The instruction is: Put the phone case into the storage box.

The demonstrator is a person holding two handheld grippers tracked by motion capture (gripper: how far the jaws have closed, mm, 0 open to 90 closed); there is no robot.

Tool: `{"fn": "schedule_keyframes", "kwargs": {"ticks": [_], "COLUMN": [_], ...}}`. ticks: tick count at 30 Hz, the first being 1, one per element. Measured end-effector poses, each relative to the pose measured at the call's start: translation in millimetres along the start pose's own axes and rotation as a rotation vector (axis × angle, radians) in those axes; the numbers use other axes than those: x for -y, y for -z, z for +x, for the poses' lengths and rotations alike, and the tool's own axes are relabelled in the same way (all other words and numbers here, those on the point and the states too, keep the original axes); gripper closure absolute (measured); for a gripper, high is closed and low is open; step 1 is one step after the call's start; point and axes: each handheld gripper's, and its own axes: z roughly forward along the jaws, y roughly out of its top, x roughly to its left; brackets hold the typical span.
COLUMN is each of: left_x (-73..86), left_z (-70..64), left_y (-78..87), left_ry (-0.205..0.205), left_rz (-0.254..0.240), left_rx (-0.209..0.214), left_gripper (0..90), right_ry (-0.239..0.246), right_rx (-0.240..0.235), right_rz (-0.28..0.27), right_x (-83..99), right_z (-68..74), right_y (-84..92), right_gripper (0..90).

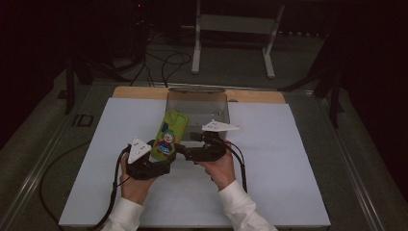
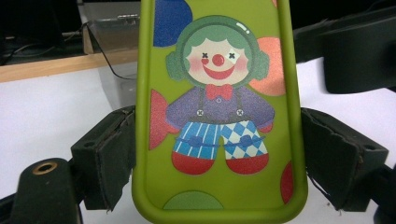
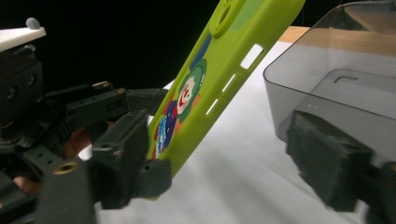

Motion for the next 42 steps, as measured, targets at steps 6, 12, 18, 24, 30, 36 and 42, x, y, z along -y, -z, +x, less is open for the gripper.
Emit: {"fn": "schedule_keyframes", "kwargs": {"ticks": [6,12,18,24,30,36,42], "left_x": [-0.1,1.1,2.2,5.1,7.3,9.6,9.0], "left_z": [-0.2,-1.3,-1.5,-2.3,-3.9,-3.1,-2.0], "left_y": [0.7,-1.2,-1.7,-4.1,-5.5,-10.2,-10.4], "left_ry": [0.014,0.021,0.033,0.071,0.098,0.125,0.13], "left_rz": [-0.008,-0.004,-0.005,-0.005,-0.008,0.024,0.017], "left_rx": [0.004,0.009,0.007,-0.004,-0.011,0.007,0.029], "left_gripper": [16.2,16.2,16.2,16.2,16.1,16.0,15.6], "right_ry": [-0.058,-0.101,-0.137,-0.186,-0.213,-0.212,-0.237], "right_rx": [-0.019,-0.046,-0.037,-0.039,-0.034,-0.027,-0.031], "right_rz": [-0.009,-0.013,-0.019,-0.009,-0.013,0.003,0.02], "right_x": [1.9,4.5,7.5,7.8,8.2,8.0,5.9], "right_z": [2.4,5.4,9.3,7.9,8.3,10.8,9.7], "right_y": [-6.1,-11.5,-16.4,-19.8,-20.6,-21.5,-20.1], "right_gripper": [41.1,57.1,69.3,71.6,74.0,78.1,78.5]}}
